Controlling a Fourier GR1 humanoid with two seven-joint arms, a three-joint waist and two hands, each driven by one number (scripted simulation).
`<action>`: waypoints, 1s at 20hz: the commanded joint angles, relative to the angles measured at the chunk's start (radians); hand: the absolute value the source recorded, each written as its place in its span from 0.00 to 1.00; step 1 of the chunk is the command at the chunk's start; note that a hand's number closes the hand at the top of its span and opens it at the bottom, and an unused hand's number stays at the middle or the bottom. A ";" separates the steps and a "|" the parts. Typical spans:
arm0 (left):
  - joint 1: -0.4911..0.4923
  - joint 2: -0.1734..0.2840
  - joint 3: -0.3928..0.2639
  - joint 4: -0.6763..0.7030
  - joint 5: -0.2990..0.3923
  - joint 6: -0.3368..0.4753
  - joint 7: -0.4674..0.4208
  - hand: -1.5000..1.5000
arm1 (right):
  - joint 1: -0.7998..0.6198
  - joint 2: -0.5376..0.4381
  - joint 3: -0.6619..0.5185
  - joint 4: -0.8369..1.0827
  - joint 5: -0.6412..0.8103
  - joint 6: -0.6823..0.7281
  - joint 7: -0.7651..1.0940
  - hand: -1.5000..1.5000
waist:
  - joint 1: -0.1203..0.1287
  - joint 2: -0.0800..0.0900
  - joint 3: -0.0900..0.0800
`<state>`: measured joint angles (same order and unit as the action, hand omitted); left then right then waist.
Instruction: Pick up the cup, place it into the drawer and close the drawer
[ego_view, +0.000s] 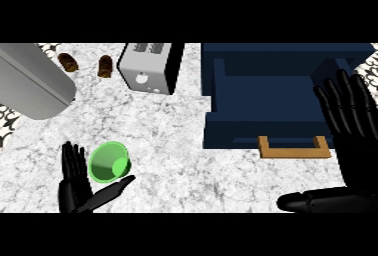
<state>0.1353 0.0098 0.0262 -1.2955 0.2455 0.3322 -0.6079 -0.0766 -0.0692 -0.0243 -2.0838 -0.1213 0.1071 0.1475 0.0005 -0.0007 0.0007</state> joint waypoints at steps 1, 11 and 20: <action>-0.039 -0.009 0.023 0.070 0.028 0.001 -0.035 0.00 | -0.049 -0.025 -0.031 0.040 -0.033 0.023 0.019 0.00 | 0.000 0.001 -0.001; -0.112 0.031 0.104 0.294 0.045 -0.091 -0.134 0.00 | -0.002 -0.005 0.008 -0.041 -0.019 0.014 0.046 0.00 | -0.002 0.000 -0.001; -0.148 0.025 0.108 0.387 0.049 -0.168 -0.224 0.00 | -0.099 -0.016 -0.032 0.003 -0.030 -0.016 0.097 0.00 | 0.001 0.000 -0.001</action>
<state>-0.0236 0.0326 0.1377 -0.9219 0.2939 0.1995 -0.8037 -0.0968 -0.0706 -0.0288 -2.0827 -0.1278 0.1150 0.1653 -0.0007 0.0000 0.0000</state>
